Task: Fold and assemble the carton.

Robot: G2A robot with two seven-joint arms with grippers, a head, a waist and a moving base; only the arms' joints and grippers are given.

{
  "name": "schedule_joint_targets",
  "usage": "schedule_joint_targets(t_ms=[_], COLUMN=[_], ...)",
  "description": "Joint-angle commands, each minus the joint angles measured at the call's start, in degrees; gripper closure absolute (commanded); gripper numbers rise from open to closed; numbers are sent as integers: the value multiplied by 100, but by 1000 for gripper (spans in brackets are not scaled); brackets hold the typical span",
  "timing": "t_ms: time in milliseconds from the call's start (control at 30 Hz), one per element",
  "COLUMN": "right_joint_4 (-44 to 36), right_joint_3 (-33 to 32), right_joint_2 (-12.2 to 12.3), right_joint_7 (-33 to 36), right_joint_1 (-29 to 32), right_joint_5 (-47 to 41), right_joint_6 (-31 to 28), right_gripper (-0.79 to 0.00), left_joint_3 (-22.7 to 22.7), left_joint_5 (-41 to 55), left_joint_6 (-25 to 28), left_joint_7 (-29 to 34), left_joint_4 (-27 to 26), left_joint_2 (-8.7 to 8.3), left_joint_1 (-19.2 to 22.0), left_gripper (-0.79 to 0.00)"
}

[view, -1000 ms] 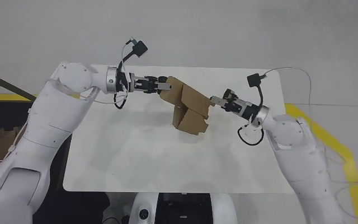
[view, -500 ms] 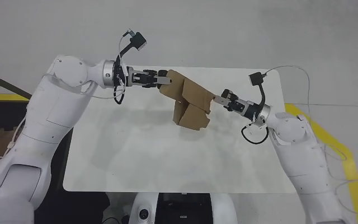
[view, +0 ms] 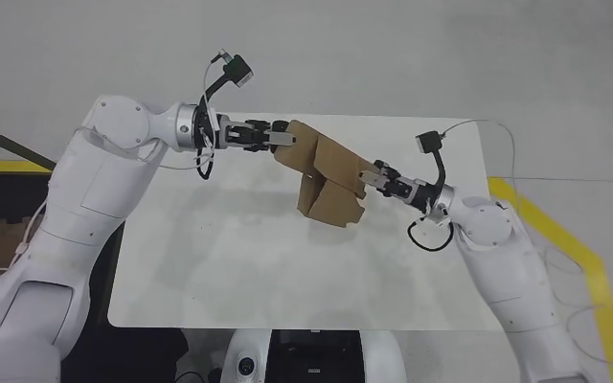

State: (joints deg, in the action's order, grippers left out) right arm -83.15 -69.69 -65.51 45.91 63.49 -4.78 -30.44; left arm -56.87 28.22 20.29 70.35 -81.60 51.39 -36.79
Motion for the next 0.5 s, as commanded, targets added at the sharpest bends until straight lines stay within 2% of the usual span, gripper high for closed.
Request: schedule_joint_targets(t_ms=[0, 67, 133, 267, 467], right_joint_4=[65, 116, 156, 232, 359], right_joint_3=[11, 19, 23, 33, 78], right_joint_2=[-2, -3, -3, -1, 1], right_joint_7=[14, 19, 33, 141, 366], right_joint_1=[-7, -10, -11, -11, -56], right_joint_5=[-114, -201, -293, -553, -877], right_joint_6=[-72, -133, -208, -346, -504], right_gripper=[-785, -708, -588, -496, -508], left_joint_3=[5, 4, 2, -7, -30], left_joint_5=[18, 23, 41, 58, 100], left_joint_6=[3, 4, 7, 2, 9], left_joint_7=[13, 18, 23, 48, 81], left_joint_4=[13, 18, 24, 43, 92], left_joint_2=[13, 23, 33, 50, 74], left_joint_1=[5, 10, 9, 13, 8], left_gripper=[0, 0, 0, 0, 0])
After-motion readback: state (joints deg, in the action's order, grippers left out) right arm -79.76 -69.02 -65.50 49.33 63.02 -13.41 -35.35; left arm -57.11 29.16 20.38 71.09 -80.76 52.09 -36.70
